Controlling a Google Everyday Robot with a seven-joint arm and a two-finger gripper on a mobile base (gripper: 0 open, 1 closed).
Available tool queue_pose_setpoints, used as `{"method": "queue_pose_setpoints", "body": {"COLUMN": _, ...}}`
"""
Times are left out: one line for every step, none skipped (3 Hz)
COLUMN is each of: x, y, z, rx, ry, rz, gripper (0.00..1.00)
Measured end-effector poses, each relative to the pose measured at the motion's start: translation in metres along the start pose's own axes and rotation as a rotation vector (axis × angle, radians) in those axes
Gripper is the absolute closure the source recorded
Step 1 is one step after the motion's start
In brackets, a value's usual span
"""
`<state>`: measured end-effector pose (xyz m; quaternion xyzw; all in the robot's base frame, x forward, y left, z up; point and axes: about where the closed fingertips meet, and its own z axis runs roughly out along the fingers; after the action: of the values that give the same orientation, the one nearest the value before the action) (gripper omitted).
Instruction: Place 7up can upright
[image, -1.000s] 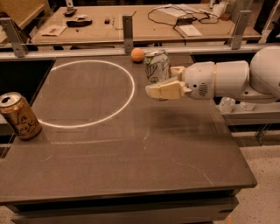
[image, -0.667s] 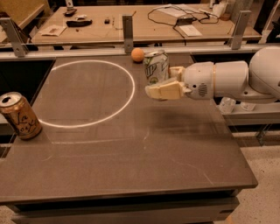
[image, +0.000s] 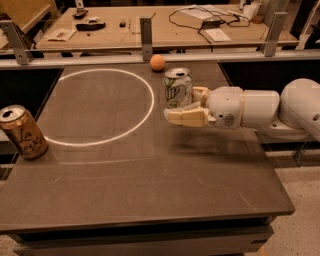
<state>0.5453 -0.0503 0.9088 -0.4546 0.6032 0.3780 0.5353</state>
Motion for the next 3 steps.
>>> {"method": "queue_pose_setpoints", "body": {"x": 0.012, "y": 0.009, "z": 0.003, "rx": -0.02, "ry": -0.007, "rz": -0.035, "gripper": 1.0}}
{"method": "queue_pose_setpoints", "body": {"x": 0.03, "y": 0.018, "z": 0.003, "rx": -0.026, "ry": 0.03, "rz": -0.069, "gripper": 1.0}}
{"method": "queue_pose_setpoints", "body": {"x": 0.043, "y": 0.023, "z": 0.004, "rx": -0.032, "ry": 0.03, "rz": -0.075, "gripper": 1.0}}
